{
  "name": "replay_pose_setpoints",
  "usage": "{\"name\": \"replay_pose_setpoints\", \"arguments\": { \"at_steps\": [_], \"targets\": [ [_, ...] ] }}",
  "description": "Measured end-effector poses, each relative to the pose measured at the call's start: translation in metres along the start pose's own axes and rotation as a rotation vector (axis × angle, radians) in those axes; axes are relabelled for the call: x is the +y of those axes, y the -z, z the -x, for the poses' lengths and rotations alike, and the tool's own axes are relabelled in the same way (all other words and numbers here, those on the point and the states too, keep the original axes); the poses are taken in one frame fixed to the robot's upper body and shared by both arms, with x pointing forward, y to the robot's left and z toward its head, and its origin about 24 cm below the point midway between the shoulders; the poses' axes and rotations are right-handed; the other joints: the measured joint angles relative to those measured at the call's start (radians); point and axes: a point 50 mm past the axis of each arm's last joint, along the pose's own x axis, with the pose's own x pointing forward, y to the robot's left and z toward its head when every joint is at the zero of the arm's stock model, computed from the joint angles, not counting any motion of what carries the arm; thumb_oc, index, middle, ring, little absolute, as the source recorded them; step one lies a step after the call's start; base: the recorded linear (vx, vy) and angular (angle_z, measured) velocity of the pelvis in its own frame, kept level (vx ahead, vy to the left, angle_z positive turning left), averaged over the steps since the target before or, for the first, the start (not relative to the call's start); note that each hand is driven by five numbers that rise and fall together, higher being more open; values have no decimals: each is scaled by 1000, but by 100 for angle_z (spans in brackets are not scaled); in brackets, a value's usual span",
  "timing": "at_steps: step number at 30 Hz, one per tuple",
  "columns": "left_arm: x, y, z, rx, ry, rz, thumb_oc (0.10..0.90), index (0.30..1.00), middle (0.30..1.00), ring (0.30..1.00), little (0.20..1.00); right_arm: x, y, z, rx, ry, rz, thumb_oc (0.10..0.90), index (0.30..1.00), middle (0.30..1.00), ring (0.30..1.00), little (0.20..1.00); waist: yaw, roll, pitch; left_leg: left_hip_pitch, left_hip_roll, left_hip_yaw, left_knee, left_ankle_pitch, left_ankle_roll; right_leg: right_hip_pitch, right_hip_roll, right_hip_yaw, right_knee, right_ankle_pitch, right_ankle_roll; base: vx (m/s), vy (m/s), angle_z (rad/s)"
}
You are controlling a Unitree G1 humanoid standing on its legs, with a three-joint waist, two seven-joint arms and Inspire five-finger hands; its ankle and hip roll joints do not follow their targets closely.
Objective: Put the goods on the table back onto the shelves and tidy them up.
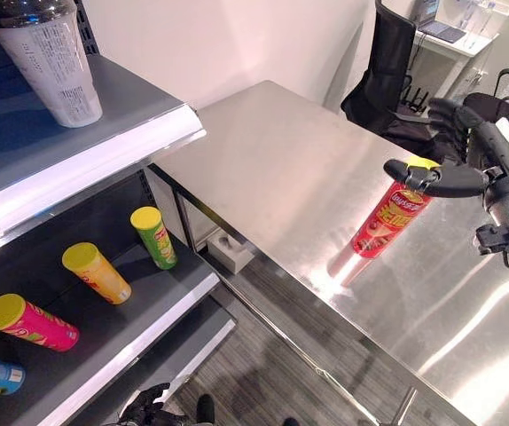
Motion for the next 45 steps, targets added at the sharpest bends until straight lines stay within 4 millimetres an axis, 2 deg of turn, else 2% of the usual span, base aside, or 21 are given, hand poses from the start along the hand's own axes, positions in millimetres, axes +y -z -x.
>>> {"name": "replay_pose_setpoints", "arguments": {
  "at_steps": [6,12,16,31,34,35,36,41,45],
  "targets": [
    [-1,4,1,10,5,-3,800,900,900,900,900,4,10,7,46,-30,0,800,900,900,900,900,-19,8,-4,-3,0,-1,0,0,0,-1,-1,-1,0,-1,1,0,0,0],
    [-5,4,1,11,15,-3,800,900,900,900,900,5,18,12,85,-42,5,800,900,900,900,900,-21,24,-13,-8,-1,-2,0,0,0,-4,0,-3,0,-1,1,1,-1,1],
    [-5,4,1,11,15,-4,800,900,900,900,900,8,24,16,122,-69,4,800,900,900,900,900,-20,24,-13,-9,-1,-3,0,0,-1,-6,-1,-4,0,-1,1,0,0,0],
    [-5,4,1,12,14,-5,800,900,900,900,900,10,27,16,132,-65,4,800,900,900,900,900,-17,24,-13,-8,-1,-6,0,1,-1,-2,0,-8,0,-1,1,0,0,0],
    [-5,4,1,12,14,-5,800,900,900,900,900,18,31,17,147,-97,10,800,900,900,900,900,-17,24,-13,-7,-1,-11,0,2,-2,1,1,-14,0,-1,1,0,0,0],
    [-5,4,1,12,14,-5,800,900,900,900,900,20,32,17,152,-106,11,535,502,502,502,502,-17,23,-13,-7,-1,-13,0,2,-2,2,0,-15,0,-1,1,3,-2,4],
    [-5,4,1,12,14,-5,800,900,900,900,900,22,33,17,158,-115,11,400,300,300,300,300,-17,23,-13,-7,-1,-15,0,2,-3,2,1,-17,0,-1,1,4,-6,6],
    [-5,3,1,10,13,-5,800,900,900,900,900,23,44,20,205,-120,13,400,300,300,300,300,-1,21,-13,-9,-1,-16,0,4,-3,3,1,-24,0,-1,1,2,-2,2],
    [-5,4,1,11,11,-4,800,900,900,900,900,24,45,20,213,-115,6,400,300,300,300,300,8,18,-13,-9,-1,-18,0,4,-3,4,1,-26,0,-1,1,0,0,0]
  ]
}}
